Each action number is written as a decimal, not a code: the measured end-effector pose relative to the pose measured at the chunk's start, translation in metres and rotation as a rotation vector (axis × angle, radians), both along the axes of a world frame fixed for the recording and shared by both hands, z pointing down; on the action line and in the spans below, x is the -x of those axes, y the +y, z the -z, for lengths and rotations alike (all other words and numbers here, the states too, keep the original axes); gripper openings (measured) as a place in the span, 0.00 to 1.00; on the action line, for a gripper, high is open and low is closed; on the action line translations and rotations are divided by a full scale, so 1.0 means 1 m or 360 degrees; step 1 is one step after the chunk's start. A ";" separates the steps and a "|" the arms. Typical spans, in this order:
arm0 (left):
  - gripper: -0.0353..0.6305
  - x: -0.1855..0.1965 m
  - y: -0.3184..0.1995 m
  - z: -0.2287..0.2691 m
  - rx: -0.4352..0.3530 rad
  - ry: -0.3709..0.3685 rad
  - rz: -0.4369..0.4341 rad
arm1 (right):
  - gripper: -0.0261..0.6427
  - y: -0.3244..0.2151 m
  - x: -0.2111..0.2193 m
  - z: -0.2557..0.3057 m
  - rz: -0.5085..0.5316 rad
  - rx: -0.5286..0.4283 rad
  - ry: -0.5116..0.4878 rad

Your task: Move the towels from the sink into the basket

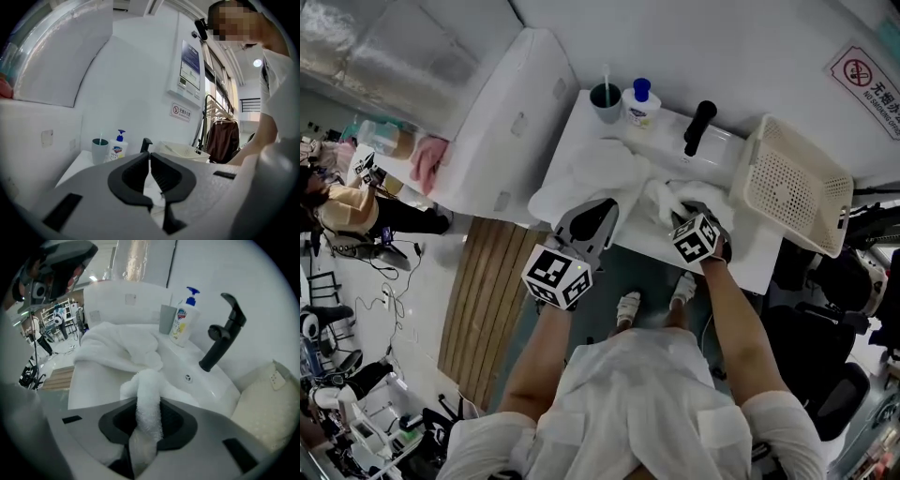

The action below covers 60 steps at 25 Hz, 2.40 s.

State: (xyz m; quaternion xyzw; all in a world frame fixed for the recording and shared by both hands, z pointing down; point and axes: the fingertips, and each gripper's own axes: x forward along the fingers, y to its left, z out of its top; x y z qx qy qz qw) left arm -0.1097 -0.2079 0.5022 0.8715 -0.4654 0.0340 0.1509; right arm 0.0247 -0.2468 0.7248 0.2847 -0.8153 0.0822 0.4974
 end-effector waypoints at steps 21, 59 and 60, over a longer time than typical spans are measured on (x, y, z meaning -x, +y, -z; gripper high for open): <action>0.08 -0.012 0.009 0.078 -0.0244 0.0010 -0.0081 | 0.20 0.004 -0.004 0.202 -0.0239 -0.0540 -0.0532; 0.08 -0.090 -0.025 0.157 -0.0450 0.0093 -0.0259 | 0.20 -0.014 -0.207 0.554 -0.0710 -0.1514 -0.1024; 0.08 -0.095 -0.027 0.156 -0.0446 0.0094 -0.0268 | 0.20 -0.016 -0.217 0.554 -0.0741 -0.1529 -0.1018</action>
